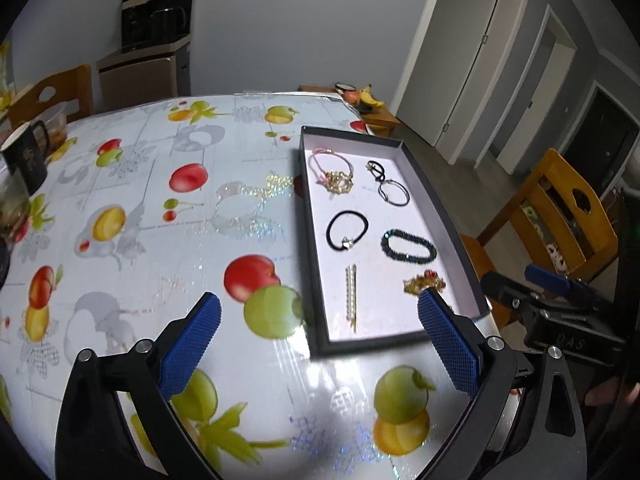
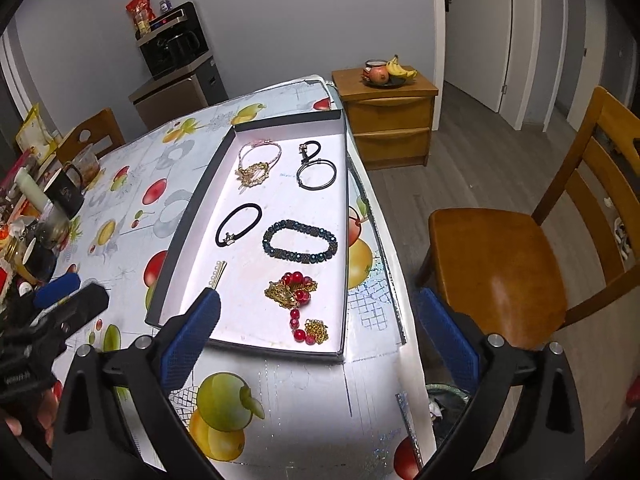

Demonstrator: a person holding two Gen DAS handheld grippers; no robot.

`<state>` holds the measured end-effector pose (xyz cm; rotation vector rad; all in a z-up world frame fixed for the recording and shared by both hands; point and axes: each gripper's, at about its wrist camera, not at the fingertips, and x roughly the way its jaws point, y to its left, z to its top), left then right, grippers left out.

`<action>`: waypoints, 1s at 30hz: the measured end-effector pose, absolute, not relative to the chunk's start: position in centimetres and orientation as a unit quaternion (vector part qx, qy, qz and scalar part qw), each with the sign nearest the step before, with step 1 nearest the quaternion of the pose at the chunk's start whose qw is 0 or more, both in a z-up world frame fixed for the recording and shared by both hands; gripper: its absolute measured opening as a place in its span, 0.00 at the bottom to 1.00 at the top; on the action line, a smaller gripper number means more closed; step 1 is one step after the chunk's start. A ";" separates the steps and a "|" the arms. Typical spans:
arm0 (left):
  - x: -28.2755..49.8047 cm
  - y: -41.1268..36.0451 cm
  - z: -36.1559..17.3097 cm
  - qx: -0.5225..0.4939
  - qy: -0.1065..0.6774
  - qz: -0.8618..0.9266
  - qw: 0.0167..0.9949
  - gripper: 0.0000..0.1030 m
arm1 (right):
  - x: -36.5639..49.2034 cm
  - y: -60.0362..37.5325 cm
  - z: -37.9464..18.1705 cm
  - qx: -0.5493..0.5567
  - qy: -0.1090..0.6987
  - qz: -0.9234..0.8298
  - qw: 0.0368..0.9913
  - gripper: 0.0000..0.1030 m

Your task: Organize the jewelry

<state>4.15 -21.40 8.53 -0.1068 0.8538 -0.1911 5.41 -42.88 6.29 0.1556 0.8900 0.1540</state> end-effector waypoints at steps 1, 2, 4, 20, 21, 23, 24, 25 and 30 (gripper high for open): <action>3.9 -21.3 8.5 -0.052 0.413 -0.093 0.904 0.97 | 5.3 -42.9 6.3 0.075 0.430 0.073 0.897 0.95; 3.8 -21.3 8.4 -0.052 0.413 -0.093 0.904 0.97 | 5.2 -42.8 6.2 0.076 0.430 0.072 0.897 0.95; 3.5 -21.2 8.3 -0.050 0.412 -0.092 0.905 0.97 | 5.0 -42.8 6.2 0.075 0.430 0.070 0.897 0.95; 2.9 -20.7 8.2 -0.051 0.408 -0.090 0.907 0.97 | 4.4 -42.6 5.2 0.073 0.444 0.075 0.890 0.95; 2.9 -20.7 8.2 -0.051 0.409 -0.090 0.907 0.97 | 4.4 -42.7 5.1 0.073 0.445 0.075 0.889 0.95; 2.9 -20.9 8.1 -0.050 0.410 -0.091 0.906 0.97 | 4.4 -42.7 5.1 0.073 0.445 0.076 0.890 0.95; 2.9 -21.0 8.1 -0.049 0.410 -0.092 0.906 0.97 | 4.4 -42.7 5.1 0.073 0.445 0.076 0.889 0.95; 2.9 -21.1 8.1 -0.048 0.410 -0.093 0.906 0.97 | 4.4 -42.7 5.1 0.073 0.446 0.076 0.889 0.95; 2.9 -21.3 8.1 -0.045 0.410 -0.097 0.906 0.97 | 4.5 -42.8 5.1 0.071 0.448 0.077 0.888 0.95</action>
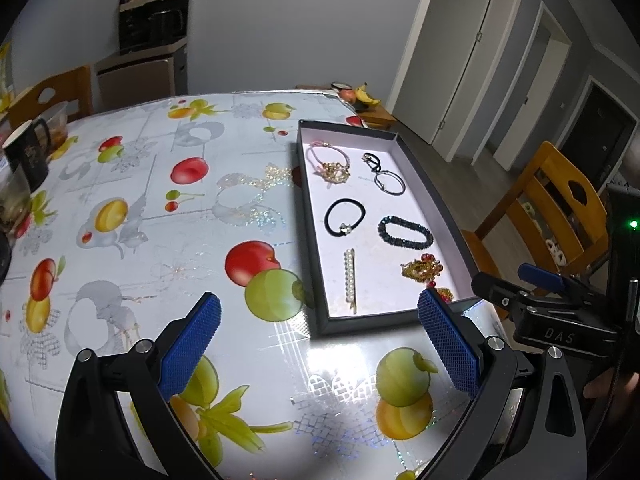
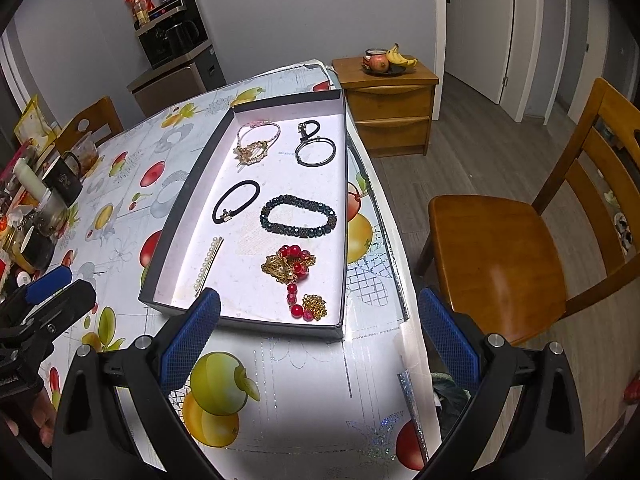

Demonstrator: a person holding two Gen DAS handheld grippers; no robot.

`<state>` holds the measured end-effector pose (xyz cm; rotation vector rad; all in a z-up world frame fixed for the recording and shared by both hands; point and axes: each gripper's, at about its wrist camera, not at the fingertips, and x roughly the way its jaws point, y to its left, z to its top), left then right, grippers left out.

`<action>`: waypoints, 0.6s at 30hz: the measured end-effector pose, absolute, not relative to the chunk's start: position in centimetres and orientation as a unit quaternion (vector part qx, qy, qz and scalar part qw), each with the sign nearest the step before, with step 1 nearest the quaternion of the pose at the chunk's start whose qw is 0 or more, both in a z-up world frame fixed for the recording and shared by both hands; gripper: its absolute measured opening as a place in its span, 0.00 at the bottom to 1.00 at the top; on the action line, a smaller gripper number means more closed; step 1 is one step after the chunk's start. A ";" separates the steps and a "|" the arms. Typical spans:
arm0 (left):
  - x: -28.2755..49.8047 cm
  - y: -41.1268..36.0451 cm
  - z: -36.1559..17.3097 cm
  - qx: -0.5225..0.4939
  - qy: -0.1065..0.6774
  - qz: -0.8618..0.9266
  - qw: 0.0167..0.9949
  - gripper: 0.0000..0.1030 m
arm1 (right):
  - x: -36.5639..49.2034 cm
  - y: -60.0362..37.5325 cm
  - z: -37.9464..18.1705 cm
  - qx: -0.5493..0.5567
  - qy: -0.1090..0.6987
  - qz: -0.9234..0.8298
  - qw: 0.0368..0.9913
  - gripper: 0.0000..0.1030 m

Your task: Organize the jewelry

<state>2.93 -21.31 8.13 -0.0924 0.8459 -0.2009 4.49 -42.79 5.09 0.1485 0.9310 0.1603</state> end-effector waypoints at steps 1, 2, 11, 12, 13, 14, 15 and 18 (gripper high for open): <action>3.0 -21.3 8.1 -0.045 0.410 -0.097 0.906 0.97 | 4.5 -42.8 5.1 0.072 0.447 0.077 0.888 0.95; 3.0 -21.3 8.1 -0.044 0.410 -0.097 0.906 0.97 | 4.5 -42.8 5.1 0.072 0.447 0.077 0.888 0.95; 3.2 -21.4 8.2 -0.046 0.409 -0.096 0.906 0.97 | 4.9 -42.6 5.0 0.069 0.448 0.081 0.888 0.95; 3.2 -21.4 8.2 -0.045 0.408 -0.094 0.907 0.97 | 4.8 -42.6 5.0 0.069 0.448 0.081 0.888 0.95; 3.2 -21.3 8.2 -0.045 0.407 -0.094 0.908 0.97 | 4.9 -42.6 5.0 0.070 0.448 0.081 0.888 0.95; 3.2 -21.3 8.2 -0.045 0.406 -0.095 0.908 0.97 | 4.9 -42.5 5.0 0.070 0.449 0.080 0.887 0.95; 3.2 -21.3 8.2 -0.044 0.406 -0.095 0.908 0.97 | 5.0 -42.5 4.9 0.070 0.450 0.081 0.887 0.95; 3.4 -21.1 8.2 -0.045 0.406 -0.093 0.908 0.97 | 5.2 -42.5 4.8 0.070 0.451 0.084 0.886 0.95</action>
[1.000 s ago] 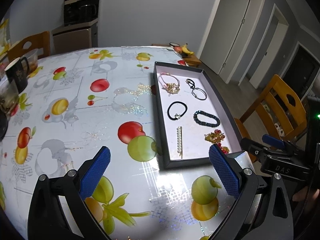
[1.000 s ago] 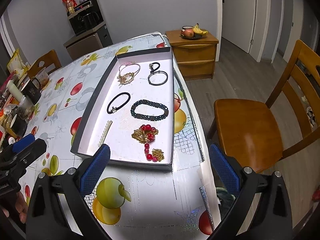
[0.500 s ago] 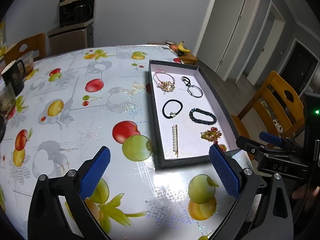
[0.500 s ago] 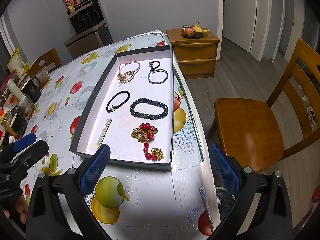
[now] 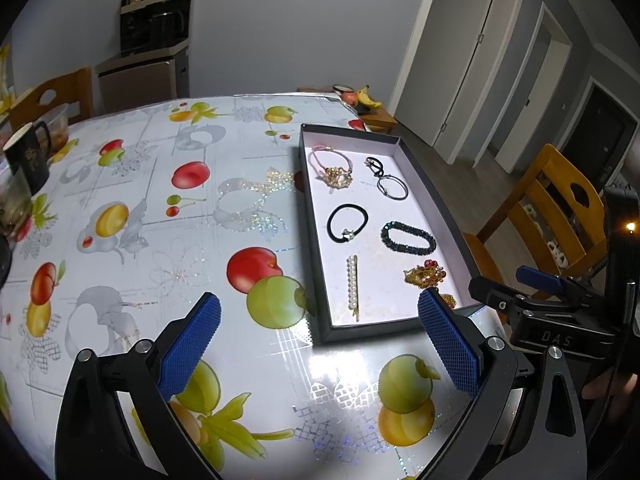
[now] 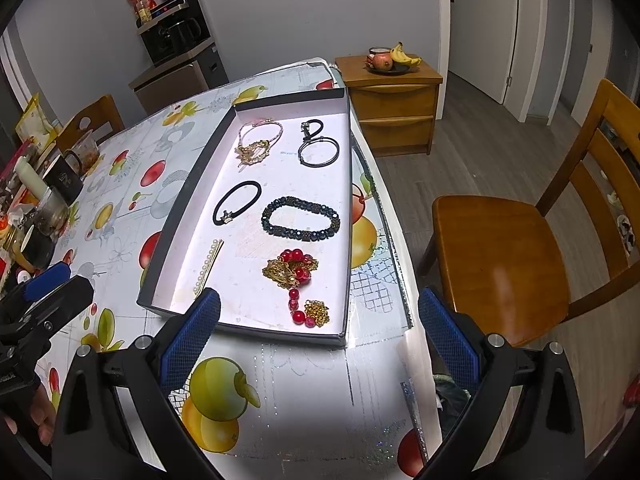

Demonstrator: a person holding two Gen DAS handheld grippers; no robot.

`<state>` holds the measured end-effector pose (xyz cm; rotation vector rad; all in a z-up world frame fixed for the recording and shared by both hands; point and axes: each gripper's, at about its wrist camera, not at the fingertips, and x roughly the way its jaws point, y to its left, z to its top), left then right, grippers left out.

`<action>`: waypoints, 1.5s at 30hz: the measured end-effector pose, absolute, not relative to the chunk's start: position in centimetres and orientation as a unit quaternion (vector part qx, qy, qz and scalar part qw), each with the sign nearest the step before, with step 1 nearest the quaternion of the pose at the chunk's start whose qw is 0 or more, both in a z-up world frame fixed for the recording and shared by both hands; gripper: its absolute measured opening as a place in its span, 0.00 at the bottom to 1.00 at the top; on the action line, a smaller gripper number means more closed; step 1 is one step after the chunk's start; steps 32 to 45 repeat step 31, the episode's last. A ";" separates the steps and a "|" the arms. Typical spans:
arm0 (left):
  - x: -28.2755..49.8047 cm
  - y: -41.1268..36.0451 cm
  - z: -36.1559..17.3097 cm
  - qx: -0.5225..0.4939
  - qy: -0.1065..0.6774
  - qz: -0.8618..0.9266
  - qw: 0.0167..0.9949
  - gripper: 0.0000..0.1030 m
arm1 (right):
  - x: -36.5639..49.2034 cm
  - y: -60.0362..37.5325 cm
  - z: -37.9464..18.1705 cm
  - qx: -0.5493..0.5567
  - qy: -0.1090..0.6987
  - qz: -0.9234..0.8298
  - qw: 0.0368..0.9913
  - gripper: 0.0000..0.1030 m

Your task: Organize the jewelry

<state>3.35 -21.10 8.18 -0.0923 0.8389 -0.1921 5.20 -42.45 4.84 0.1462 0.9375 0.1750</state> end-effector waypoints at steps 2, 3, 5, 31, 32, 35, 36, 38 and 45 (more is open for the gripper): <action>3.4 -21.0 8.2 -0.045 0.406 -0.092 0.908 0.97 | 5.3 -42.3 4.8 0.070 0.451 0.088 0.886 0.95; 3.4 -21.0 8.1 -0.045 0.406 -0.092 0.908 0.97 | 5.4 -42.3 4.8 0.070 0.451 0.089 0.885 0.95; 3.5 -21.0 8.1 -0.045 0.407 -0.091 0.908 0.97 | 5.5 -42.4 4.7 0.070 0.452 0.089 0.885 0.95; 2.9 -16.3 7.1 -0.050 0.408 -0.033 0.911 0.98 | 4.6 -38.6 4.8 0.050 0.404 0.241 0.881 0.95; 2.9 -16.3 7.1 -0.050 0.408 -0.033 0.911 0.98 | 4.6 -38.6 4.8 0.050 0.404 0.241 0.881 0.95; 2.9 -16.3 7.1 -0.050 0.408 -0.033 0.911 0.98 | 4.6 -38.6 4.8 0.050 0.404 0.241 0.881 0.95; 2.9 -16.3 7.1 -0.050 0.408 -0.033 0.911 0.98 | 4.6 -38.6 4.8 0.050 0.404 0.241 0.881 0.95; 2.9 -16.3 7.1 -0.050 0.408 -0.033 0.911 0.98 | 4.6 -38.6 4.8 0.050 0.404 0.241 0.881 0.95; 2.9 -16.3 7.1 -0.050 0.408 -0.033 0.911 0.98 | 4.6 -38.6 4.8 0.050 0.404 0.241 0.881 0.95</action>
